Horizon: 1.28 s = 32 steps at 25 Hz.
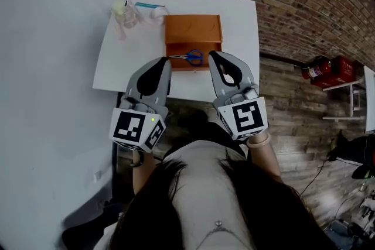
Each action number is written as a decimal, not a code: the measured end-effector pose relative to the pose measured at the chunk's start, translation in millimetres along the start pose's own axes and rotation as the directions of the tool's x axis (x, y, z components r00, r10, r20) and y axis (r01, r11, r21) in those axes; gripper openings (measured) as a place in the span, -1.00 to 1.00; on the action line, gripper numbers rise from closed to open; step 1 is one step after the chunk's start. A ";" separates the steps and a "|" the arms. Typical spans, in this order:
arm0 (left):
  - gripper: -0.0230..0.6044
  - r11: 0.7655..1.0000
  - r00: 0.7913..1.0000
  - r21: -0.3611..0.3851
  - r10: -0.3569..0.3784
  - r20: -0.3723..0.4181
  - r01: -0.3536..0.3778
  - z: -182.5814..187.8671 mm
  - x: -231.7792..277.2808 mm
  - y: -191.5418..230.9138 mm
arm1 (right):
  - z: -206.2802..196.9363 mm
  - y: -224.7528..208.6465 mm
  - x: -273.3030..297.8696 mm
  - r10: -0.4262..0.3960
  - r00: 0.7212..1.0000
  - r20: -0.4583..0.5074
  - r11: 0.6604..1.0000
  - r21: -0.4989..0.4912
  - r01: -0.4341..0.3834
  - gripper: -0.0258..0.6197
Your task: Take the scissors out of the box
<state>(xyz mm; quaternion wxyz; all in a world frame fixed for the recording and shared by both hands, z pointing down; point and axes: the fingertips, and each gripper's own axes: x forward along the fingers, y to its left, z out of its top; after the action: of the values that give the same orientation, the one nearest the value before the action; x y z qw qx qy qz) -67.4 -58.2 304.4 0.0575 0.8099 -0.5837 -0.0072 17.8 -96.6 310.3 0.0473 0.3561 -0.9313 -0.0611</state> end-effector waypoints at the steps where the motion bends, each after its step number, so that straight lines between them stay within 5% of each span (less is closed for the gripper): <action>1: -0.93 1.000 1.000 -0.001 0.007 0.000 -0.007 0.8 4.4 1.0 | -0.9 -4.0 3.2 0.007 1.000 -0.001 1.000 0.000 -0.007 -0.90; 17: -0.93 0.993 0.993 -0.017 0.117 -0.015 -0.118 2.3 38.7 13.3 | -22.0 -34.2 36.6 0.114 0.993 -0.030 0.993 0.020 -0.113 -0.89; 32: -0.93 0.998 0.998 -0.006 0.067 -0.007 -0.067 12.2 66.4 39.6 | -36.4 -41.8 72.0 0.133 0.987 -0.087 0.991 0.008 -0.133 -0.87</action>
<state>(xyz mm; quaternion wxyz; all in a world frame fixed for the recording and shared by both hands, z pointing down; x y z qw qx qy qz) -84.6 -134.4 299.9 0.0623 0.7898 -0.6102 -0.0045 -3.4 -178.6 343.3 0.0917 0.2956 -0.9500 -0.0409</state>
